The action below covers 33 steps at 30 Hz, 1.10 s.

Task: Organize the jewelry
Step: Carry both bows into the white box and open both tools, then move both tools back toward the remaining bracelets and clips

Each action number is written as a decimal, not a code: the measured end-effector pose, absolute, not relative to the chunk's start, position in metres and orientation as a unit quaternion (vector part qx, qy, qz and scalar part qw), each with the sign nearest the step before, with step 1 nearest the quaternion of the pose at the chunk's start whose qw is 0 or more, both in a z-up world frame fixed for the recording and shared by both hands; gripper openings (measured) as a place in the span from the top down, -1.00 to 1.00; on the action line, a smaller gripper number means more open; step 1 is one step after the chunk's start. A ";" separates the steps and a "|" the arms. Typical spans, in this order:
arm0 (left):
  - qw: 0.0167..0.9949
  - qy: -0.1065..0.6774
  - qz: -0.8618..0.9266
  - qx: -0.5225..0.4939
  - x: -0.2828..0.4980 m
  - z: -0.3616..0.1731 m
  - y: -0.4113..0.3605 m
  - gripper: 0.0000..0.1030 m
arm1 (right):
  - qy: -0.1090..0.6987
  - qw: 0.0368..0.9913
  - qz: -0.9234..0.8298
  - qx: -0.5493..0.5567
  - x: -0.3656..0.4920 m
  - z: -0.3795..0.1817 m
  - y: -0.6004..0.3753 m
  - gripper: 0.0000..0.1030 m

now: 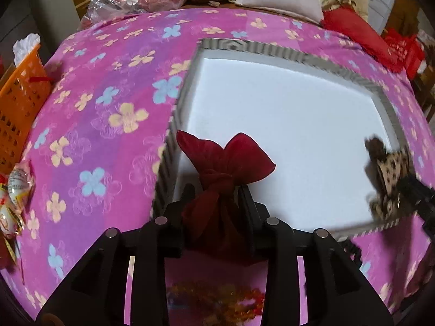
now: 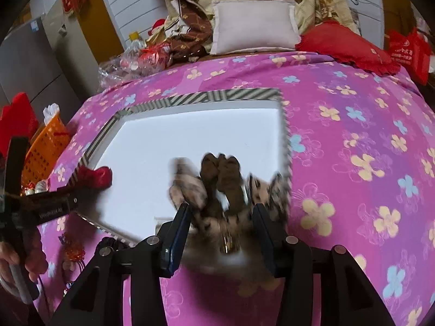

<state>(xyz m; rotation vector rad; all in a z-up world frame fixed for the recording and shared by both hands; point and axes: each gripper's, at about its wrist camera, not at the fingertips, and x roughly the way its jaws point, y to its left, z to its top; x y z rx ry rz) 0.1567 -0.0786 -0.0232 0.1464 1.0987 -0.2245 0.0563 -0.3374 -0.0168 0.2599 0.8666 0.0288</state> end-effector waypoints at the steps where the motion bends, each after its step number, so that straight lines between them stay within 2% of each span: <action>1: 0.843 0.523 -0.108 0.067 0.154 -0.024 -0.078 0.35 | 0.417 0.900 0.012 0.125 0.053 -0.014 -0.338 0.12; 6: 0.844 0.523 -0.112 0.035 0.147 -0.016 -0.069 0.31 | 0.401 0.907 0.012 0.129 0.032 0.004 -0.338 0.09; 7: 0.845 0.523 -0.114 0.026 0.144 -0.012 -0.066 0.26 | 0.398 0.908 0.012 0.129 0.027 0.008 -0.337 0.03; 9: 0.847 0.518 -0.121 0.004 0.137 -0.002 -0.061 -0.06 | 0.391 0.911 0.014 0.129 0.013 0.015 -0.335 -0.19; 10: 0.850 0.512 -0.124 -0.006 0.131 0.005 -0.058 -0.12 | 0.387 0.913 0.015 0.127 0.004 0.019 -0.333 -0.32; 15: 0.877 0.463 -0.130 -0.011 0.087 0.038 -0.046 -0.31 | 0.385 0.917 0.024 0.106 -0.032 0.026 -0.321 -0.36; 24: 0.909 0.402 -0.112 0.016 -0.002 0.051 -0.008 -0.41 | 0.397 0.910 0.030 0.116 -0.086 0.010 -0.309 -0.48; 33: 0.905 0.415 -0.091 0.007 -0.047 0.025 0.021 -0.41 | 0.411 0.904 0.041 0.106 -0.109 -0.006 -0.285 -0.48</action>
